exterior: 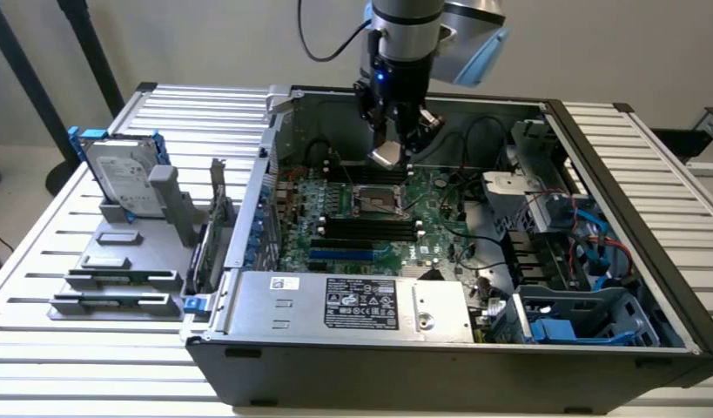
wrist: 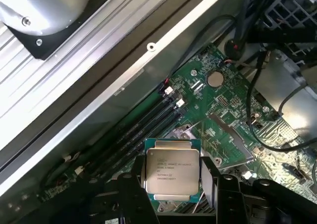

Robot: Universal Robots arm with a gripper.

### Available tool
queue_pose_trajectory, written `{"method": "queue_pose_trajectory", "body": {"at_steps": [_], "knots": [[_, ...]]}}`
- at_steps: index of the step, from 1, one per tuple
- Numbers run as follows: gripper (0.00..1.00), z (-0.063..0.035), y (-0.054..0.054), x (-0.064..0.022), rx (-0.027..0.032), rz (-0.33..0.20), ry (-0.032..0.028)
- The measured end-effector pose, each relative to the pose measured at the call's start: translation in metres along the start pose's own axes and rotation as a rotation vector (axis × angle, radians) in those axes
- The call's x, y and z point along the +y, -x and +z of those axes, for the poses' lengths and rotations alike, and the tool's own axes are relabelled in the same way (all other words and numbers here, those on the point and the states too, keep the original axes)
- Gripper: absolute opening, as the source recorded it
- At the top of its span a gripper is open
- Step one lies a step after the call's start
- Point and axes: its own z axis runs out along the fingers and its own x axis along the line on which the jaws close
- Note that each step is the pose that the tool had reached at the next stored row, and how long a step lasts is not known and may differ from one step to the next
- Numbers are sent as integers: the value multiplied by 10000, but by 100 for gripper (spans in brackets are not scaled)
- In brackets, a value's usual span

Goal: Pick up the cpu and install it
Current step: 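Place the cpu into insertion slot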

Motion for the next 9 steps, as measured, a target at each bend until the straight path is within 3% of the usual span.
{"method": "queue_pose_trajectory", "body": {"at_steps": [9], "knots": [[54, 63, 3, -9, -59, 1453, -87]]}}
